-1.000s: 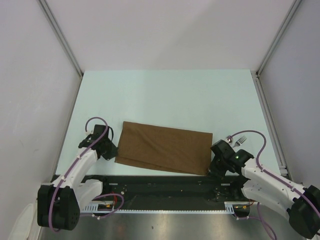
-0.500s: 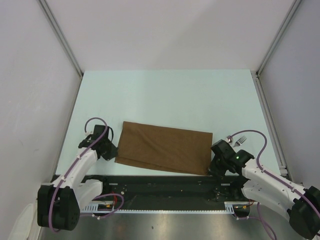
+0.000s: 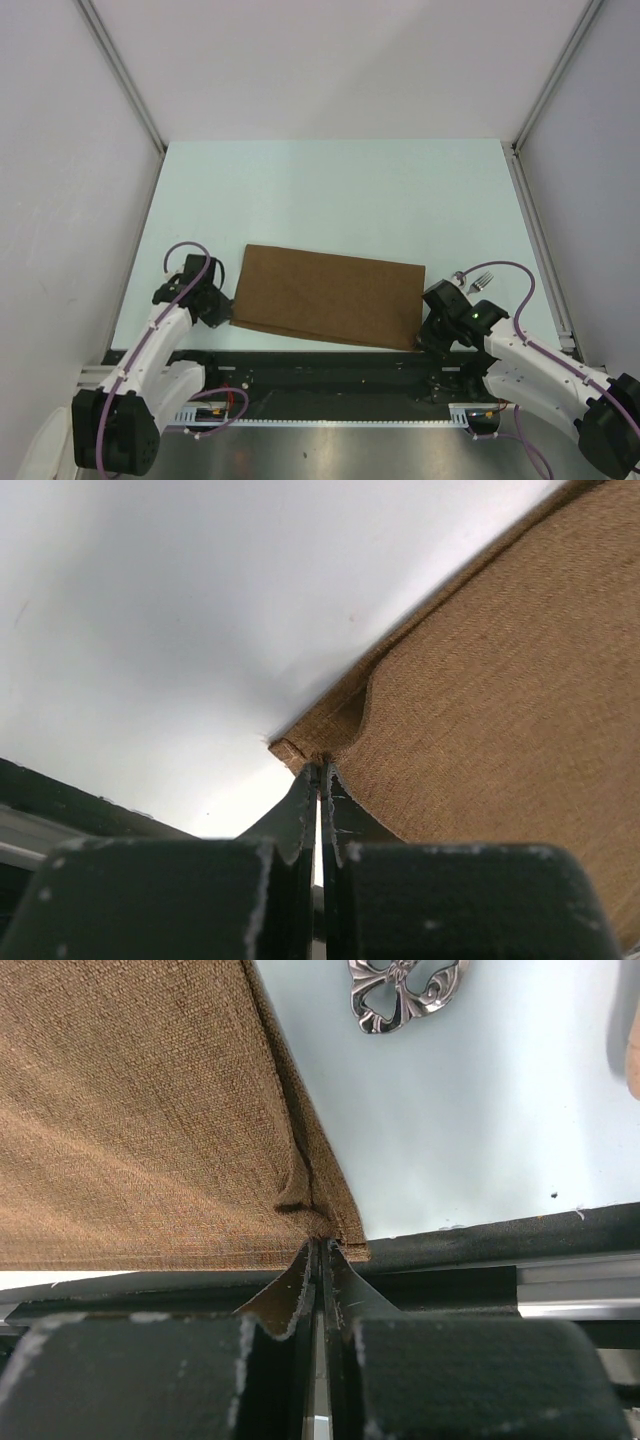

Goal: Fold the napkin into a case and place the utensils inside
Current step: Fold and flatten the napkin at the center of the board.

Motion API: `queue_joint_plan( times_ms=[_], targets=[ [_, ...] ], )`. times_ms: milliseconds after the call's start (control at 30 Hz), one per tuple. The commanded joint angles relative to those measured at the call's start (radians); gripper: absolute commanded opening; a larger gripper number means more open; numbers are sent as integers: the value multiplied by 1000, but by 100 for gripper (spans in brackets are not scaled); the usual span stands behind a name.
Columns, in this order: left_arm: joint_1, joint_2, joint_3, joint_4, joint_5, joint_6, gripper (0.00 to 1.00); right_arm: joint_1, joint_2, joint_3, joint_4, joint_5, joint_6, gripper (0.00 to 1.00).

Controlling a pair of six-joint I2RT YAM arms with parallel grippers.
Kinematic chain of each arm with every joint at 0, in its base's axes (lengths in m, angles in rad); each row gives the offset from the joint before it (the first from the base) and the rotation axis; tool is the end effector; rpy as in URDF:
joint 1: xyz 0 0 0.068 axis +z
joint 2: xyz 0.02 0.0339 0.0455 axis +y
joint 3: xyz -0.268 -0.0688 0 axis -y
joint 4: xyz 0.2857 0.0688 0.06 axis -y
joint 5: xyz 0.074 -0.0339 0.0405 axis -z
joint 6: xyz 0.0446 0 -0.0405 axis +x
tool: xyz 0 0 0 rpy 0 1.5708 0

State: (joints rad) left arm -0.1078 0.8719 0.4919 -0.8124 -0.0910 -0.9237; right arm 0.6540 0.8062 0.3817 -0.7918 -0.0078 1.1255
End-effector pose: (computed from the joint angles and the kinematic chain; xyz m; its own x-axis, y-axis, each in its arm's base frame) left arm 0.1783 -0.0152 0.1584 -0.6158 -0.7325 -0.2901 -0.6926 0.6788 -0.2438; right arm 0.1273 0.0980 0.1327 -0.8716 0.4690 -0.1429 0.4088 0.8560 0.3164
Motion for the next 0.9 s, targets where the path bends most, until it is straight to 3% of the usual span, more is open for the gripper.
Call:
queue_joint_plan(
  times_ms=[0, 367, 600, 733, 867],
  targets=[
    [7, 42, 19, -5, -68, -30, 0, -8, 7, -7, -40, 34, 2, 5],
    [0, 121, 5, 38, -105, -21, 0, -27, -10, -14, -40, 22, -10, 9],
    [-4, 89, -18, 50, -69, -41, 0, -37, -10, -13, -49, 22, -13, 12],
    [-15, 68, 0, 1, -47, -47, 0, -40, -19, -9, -66, 26, -10, 1],
    [-16, 32, -1, -36, -30, -52, 0, -43, -39, -3, -73, 34, -7, 0]
  ],
)
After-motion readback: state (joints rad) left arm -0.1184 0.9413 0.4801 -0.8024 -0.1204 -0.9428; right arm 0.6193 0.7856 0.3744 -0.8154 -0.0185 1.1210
